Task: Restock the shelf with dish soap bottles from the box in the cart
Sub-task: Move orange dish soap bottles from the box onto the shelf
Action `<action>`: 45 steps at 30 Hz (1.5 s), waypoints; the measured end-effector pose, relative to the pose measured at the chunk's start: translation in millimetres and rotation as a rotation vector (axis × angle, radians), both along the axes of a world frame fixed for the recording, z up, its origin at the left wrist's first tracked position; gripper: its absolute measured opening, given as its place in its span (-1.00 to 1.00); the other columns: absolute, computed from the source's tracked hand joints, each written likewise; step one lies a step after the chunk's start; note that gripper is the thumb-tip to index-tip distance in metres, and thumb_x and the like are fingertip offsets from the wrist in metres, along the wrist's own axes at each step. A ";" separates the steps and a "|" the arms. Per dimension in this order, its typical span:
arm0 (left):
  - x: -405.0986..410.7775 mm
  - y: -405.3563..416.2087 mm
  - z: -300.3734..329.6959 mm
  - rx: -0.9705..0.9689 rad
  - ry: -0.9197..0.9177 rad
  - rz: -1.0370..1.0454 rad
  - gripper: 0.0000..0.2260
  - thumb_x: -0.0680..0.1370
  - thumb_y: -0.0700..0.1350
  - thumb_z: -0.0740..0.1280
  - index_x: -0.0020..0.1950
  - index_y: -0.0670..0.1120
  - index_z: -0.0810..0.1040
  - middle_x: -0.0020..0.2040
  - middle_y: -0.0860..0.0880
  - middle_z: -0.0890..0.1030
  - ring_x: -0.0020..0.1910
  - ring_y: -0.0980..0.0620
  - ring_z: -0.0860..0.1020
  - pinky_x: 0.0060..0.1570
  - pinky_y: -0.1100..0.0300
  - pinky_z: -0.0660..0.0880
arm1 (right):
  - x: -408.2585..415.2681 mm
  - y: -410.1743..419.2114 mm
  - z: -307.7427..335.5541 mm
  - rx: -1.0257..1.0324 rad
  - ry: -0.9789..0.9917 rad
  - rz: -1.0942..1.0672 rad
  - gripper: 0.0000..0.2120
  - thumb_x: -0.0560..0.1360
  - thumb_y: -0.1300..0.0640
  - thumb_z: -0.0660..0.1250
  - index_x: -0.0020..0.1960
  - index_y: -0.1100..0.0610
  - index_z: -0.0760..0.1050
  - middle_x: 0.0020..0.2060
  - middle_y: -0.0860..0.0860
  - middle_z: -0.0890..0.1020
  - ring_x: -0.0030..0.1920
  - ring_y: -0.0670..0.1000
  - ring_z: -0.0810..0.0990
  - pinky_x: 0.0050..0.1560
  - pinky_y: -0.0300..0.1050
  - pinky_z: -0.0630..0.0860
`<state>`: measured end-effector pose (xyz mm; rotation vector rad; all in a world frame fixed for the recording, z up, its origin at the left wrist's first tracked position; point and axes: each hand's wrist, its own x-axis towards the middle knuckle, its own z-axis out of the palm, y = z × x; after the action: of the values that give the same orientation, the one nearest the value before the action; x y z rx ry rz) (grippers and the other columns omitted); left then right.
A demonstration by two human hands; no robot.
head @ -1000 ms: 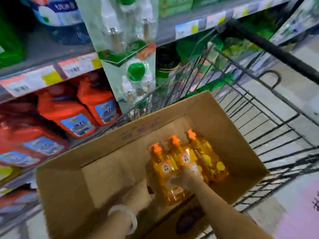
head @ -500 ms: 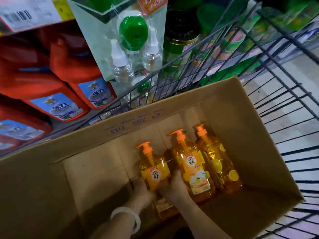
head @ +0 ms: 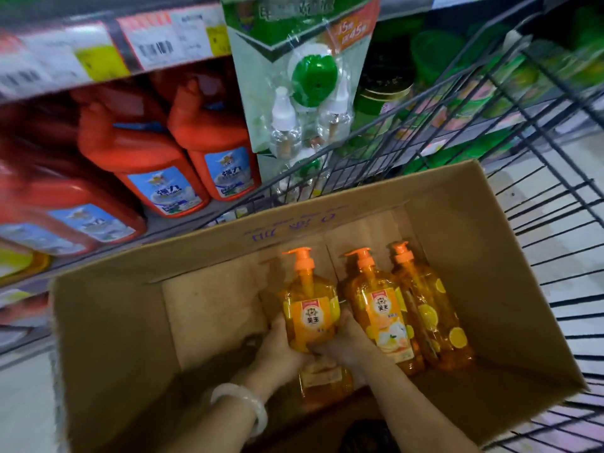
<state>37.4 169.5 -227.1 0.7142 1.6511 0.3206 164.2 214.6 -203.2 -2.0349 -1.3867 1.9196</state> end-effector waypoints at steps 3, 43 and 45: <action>-15.9 -0.3 36.7 0.141 0.033 -0.001 -0.32 0.34 -0.08 0.52 0.35 0.06 0.25 0.20 0.03 0.51 0.20 -0.01 0.48 0.20 0.06 0.45 | -13.3 -3.9 35.5 0.107 0.016 -0.012 -0.24 0.32 0.24 0.51 0.39 0.08 0.18 0.14 -0.03 0.51 0.18 -0.01 0.50 0.18 -0.07 0.50; -463.4 -132.4 370.5 1.235 0.535 0.331 -0.21 0.37 -0.21 0.48 0.44 0.20 0.15 0.19 0.15 0.55 0.16 0.19 0.54 0.15 0.31 0.46 | -481.3 -90.3 342.0 1.044 0.738 0.276 -0.34 0.34 0.39 0.45 0.32 0.11 0.23 0.04 -0.12 0.56 0.07 -0.16 0.58 0.16 -0.12 0.53; -471.4 -113.5 371.5 1.217 0.537 0.316 -0.19 0.38 -0.19 0.48 0.50 0.06 0.10 0.20 0.16 0.53 0.14 0.25 0.52 0.08 0.50 0.40 | -490.1 -72.0 342.4 1.037 0.749 0.265 -0.34 0.34 0.41 0.45 0.30 0.06 0.23 0.04 -0.12 0.55 0.06 -0.18 0.57 0.15 -0.15 0.52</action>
<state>-434.1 56.0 144.4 1.5156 1.9878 1.5420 -325.9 142.7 139.3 -0.6170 -1.8367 1.2704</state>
